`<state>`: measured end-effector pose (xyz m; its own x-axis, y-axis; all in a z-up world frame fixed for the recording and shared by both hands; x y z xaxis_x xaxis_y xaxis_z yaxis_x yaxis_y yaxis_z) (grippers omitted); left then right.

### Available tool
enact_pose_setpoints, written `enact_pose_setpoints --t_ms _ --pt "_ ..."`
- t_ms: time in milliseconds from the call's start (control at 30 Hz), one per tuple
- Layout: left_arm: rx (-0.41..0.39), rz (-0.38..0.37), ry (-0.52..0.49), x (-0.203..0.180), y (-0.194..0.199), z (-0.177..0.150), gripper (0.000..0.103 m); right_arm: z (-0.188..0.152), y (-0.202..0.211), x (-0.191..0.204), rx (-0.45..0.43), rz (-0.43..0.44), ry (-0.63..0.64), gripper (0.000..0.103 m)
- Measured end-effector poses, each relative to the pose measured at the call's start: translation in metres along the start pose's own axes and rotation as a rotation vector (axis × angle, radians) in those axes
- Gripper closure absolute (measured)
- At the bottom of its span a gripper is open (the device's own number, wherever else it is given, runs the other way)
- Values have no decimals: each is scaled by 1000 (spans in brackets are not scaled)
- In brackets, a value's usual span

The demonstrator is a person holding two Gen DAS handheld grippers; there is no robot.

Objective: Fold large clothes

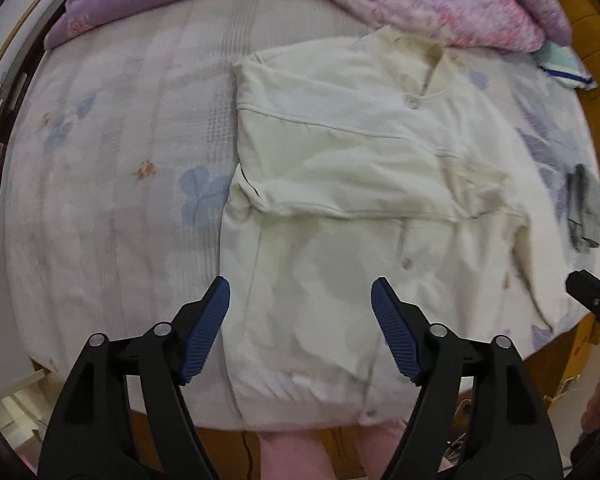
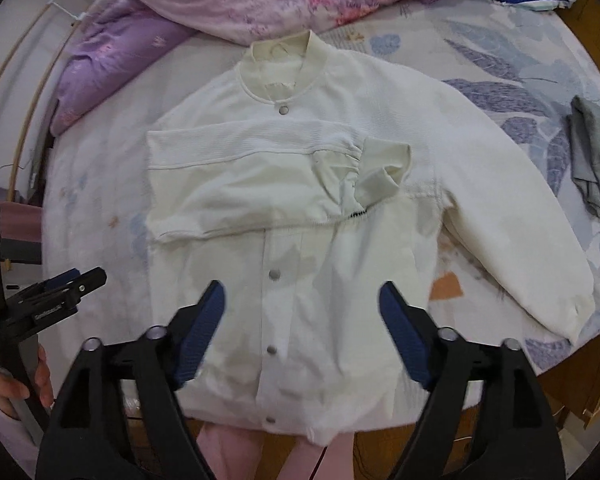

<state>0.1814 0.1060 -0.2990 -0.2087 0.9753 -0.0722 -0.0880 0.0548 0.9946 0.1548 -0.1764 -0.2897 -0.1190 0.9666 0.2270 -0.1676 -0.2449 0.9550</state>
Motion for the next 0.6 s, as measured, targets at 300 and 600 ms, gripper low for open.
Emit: enact_pose_setpoints --t_ms 300,600 --pt "-76 -54 -57 -8 65 -54 28 -49 57 1 -42 -22 -71 23" --pt "-153 -127 -261 -41 103 -100 29 -107 111 21 -175 -112 -152 23"
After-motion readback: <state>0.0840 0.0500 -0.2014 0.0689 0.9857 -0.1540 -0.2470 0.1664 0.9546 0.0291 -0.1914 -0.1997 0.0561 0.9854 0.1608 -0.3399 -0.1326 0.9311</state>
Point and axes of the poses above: each gripper's, at about its wrist camera, not at the fingertips, and y roughly against the way its jaws point, x to its left, z to its top, the point moved 3 cm from there along -y, roughly the way its jaws point, and after that the axes turned 13 degrees about y, right-handed, at the moved point
